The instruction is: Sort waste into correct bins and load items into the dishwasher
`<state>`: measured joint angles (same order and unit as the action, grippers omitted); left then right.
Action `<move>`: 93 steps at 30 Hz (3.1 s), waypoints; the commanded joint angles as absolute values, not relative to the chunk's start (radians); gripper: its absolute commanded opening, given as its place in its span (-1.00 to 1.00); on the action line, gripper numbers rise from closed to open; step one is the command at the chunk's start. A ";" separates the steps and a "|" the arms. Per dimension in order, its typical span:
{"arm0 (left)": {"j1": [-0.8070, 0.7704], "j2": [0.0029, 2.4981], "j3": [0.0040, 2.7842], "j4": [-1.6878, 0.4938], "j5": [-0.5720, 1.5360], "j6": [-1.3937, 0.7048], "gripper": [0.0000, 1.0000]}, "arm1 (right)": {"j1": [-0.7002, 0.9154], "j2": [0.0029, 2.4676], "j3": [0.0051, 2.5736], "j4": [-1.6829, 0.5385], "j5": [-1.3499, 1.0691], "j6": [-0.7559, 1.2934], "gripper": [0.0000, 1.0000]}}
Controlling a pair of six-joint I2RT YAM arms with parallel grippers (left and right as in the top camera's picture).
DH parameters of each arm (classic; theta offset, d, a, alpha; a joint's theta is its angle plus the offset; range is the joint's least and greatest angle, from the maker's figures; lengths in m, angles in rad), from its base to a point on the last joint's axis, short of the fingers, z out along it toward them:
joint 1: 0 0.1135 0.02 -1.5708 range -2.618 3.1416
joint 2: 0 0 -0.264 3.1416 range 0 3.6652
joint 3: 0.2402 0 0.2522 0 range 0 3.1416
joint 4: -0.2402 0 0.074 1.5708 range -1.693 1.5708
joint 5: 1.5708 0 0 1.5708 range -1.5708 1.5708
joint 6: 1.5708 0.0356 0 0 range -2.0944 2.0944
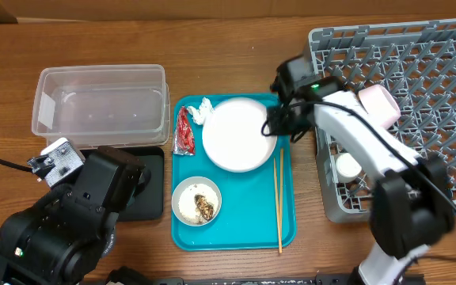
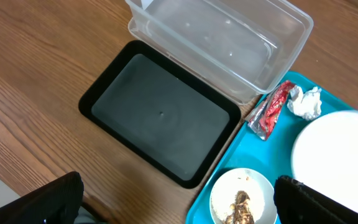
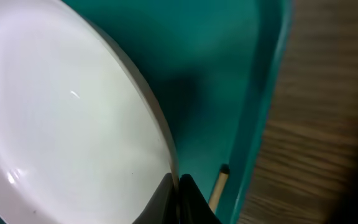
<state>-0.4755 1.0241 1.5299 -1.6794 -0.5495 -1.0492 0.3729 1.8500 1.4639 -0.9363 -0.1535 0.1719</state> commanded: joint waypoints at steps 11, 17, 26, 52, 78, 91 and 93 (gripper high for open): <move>-0.470 1.026 1.540 -1.678 -0.549 -1.078 1.00 | 0.356 1.553 1.544 -0.916 0.822 0.232 -0.92; -0.470 1.026 1.540 -1.678 -0.549 -1.078 1.00 | 0.290 1.555 1.544 -0.817 1.056 0.262 -0.92; -0.470 1.026 1.540 -1.678 -0.549 -1.078 1.00 | 0.155 1.594 1.542 -0.738 1.010 0.241 -0.92; -0.470 1.026 1.540 -1.678 -0.549 -1.078 1.00 | 0.217 1.810 1.542 -0.799 0.994 0.202 0.04; -0.470 1.026 1.540 -1.678 -0.549 -1.078 1.00 | 0.503 1.589 1.344 -1.251 -0.173 0.382 -0.13; -0.470 1.026 1.540 -1.678 -0.549 -1.078 1.00 | 0.602 1.590 0.995 -1.074 -0.203 0.446 -0.24; -0.470 1.026 1.540 -1.678 -0.549 -1.078 1.00 | 0.624 1.590 0.982 -1.052 -0.203 0.446 -0.23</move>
